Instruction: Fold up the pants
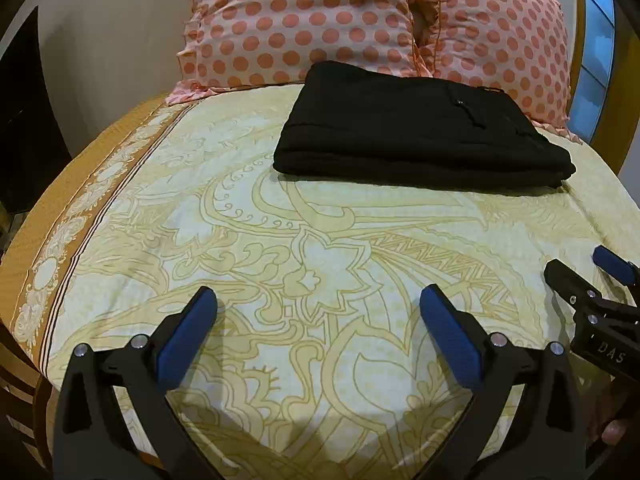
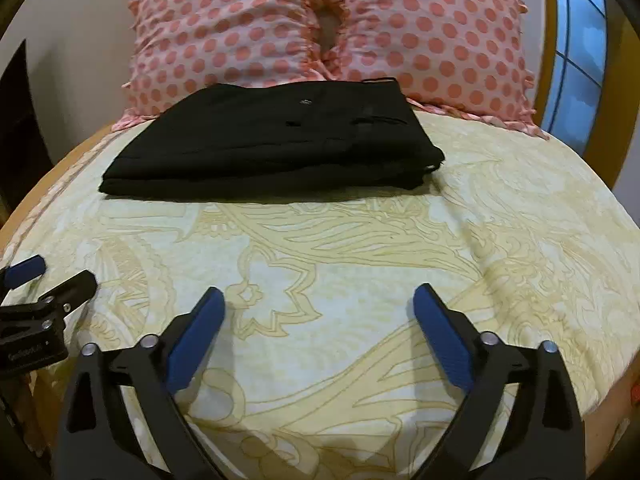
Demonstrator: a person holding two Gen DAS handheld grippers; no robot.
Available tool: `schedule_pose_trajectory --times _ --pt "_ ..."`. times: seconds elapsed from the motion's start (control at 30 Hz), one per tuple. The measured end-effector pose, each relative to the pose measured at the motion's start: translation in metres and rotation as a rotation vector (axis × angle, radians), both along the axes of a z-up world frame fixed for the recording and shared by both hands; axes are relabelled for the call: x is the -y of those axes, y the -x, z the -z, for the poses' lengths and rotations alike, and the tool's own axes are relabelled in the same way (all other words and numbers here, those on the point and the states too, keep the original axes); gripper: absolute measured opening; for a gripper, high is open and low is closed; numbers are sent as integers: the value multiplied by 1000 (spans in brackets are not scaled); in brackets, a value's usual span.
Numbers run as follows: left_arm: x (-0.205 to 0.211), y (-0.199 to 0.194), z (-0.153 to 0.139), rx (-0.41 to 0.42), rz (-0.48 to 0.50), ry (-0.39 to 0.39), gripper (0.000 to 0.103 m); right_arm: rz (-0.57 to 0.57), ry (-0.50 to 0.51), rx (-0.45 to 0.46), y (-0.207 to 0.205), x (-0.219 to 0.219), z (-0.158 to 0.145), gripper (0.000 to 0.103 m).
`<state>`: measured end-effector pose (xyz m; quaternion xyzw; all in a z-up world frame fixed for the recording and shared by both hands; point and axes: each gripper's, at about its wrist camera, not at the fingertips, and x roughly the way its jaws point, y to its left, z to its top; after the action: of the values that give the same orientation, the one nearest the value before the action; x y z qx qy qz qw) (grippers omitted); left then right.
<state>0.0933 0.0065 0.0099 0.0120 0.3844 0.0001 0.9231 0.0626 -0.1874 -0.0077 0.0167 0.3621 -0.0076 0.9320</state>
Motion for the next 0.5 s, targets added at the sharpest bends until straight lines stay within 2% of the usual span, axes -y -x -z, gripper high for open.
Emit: schedule_pose_trajectory --times 0.5 --pt "1 1 0 20 1 4 101 14 1 31 4 1 3 102"
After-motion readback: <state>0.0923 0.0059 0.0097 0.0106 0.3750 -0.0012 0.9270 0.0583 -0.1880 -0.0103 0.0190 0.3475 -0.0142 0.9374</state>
